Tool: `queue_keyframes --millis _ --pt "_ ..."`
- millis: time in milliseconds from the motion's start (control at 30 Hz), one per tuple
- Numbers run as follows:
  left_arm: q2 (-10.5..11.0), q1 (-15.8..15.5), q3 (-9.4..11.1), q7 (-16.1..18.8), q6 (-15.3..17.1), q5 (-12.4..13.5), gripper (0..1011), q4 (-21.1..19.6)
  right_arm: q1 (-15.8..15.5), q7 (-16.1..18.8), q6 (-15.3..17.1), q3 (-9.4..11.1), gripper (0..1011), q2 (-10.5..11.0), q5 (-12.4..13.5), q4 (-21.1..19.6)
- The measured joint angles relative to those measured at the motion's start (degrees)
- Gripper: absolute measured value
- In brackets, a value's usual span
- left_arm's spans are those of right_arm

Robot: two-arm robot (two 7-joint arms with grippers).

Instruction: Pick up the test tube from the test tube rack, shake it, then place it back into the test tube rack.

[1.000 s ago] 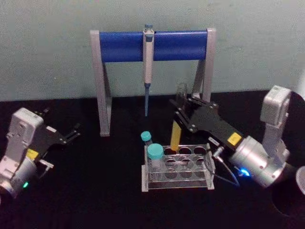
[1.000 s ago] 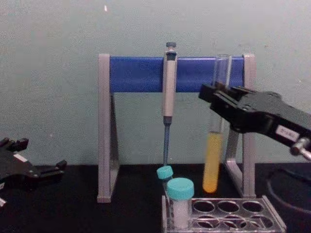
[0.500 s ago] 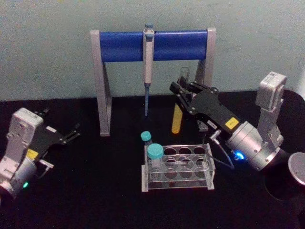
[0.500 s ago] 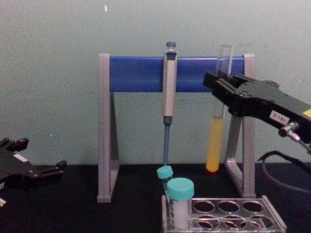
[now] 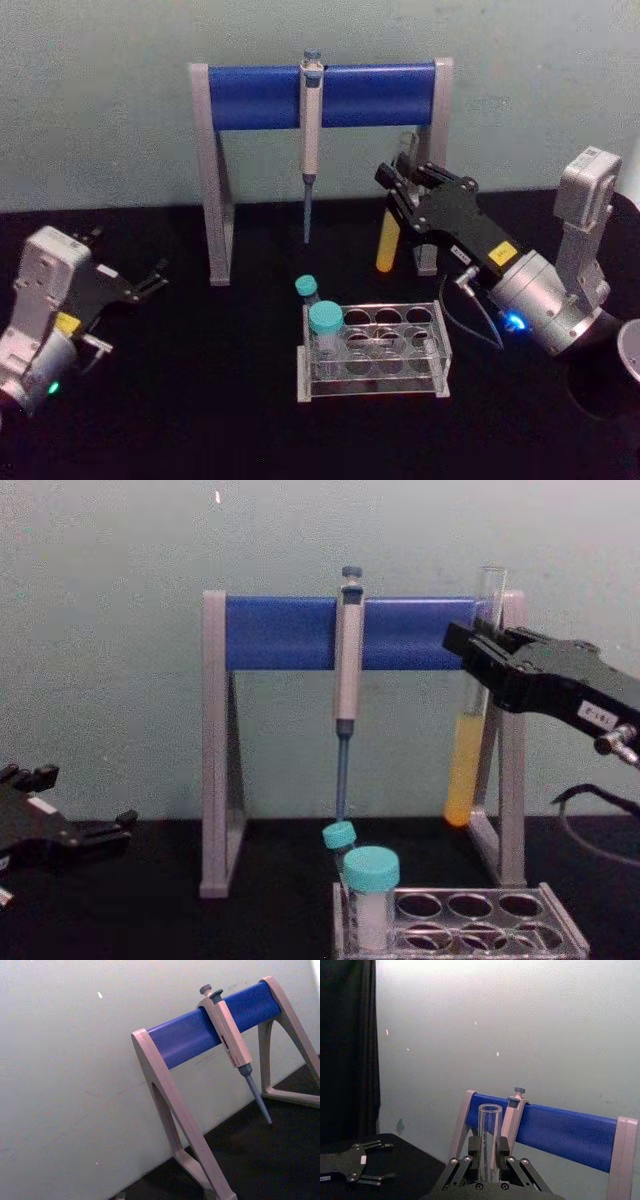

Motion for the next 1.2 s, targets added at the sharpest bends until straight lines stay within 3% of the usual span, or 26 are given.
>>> queue_keyframes --millis 667,1200 --pt "0.0 0.0 0.0 0.0 0.0 0.0 1001 0.0 -1.62 -1.24 0.2 1.36 232 0.36 -0.62 -1.59" --pt "0.0 0.0 0.0 0.0 0.0 0.0 1001 0.0 -10.04 -3.0 2.39 4.52 232 4.24 -1.11 -10.09"
